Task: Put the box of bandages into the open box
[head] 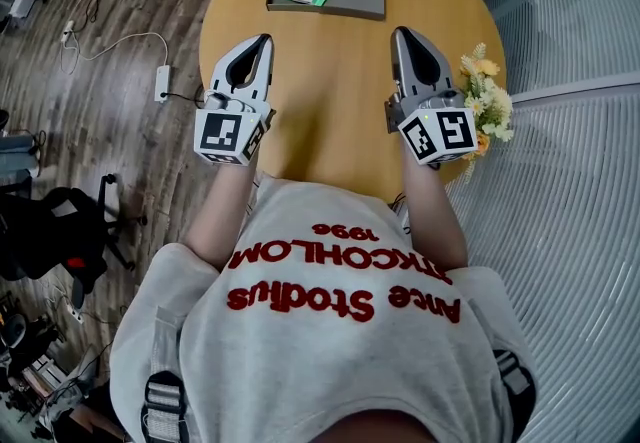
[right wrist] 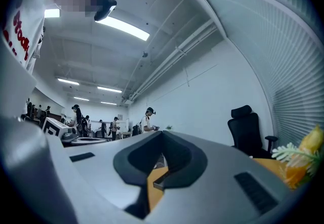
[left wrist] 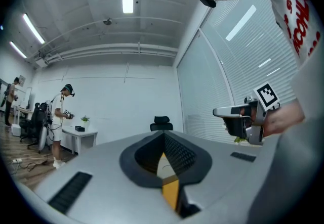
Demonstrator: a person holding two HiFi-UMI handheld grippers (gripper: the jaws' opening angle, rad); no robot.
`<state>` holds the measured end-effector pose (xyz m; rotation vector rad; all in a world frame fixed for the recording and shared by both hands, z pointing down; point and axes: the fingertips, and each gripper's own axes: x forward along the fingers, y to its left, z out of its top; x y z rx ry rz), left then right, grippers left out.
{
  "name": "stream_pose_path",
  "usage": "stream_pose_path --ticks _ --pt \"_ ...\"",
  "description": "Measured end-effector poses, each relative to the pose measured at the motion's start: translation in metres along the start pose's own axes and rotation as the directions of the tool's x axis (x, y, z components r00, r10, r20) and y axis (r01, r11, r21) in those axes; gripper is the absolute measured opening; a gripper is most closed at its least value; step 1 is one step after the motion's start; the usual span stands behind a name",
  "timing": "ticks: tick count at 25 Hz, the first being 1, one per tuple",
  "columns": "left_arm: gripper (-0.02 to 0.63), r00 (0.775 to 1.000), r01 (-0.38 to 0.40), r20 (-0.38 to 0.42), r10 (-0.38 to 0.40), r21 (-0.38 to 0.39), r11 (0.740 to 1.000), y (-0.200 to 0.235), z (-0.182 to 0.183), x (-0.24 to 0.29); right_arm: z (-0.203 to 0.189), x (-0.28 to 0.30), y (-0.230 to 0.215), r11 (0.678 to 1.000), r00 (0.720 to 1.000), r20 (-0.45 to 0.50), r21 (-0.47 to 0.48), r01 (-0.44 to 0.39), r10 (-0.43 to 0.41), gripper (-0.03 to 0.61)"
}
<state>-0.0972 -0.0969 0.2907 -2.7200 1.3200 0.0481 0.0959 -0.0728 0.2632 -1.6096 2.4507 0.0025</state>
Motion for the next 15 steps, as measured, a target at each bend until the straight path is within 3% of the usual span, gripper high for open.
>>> stream_pose_path --ticks 15 --pt "0.006 1.0 0.011 -0.003 -0.011 0.012 1.0 -0.0026 0.003 0.0062 0.0088 -0.0065 -0.0028 1.0 1.0 -0.003 -0.007 0.006 -0.006 0.006"
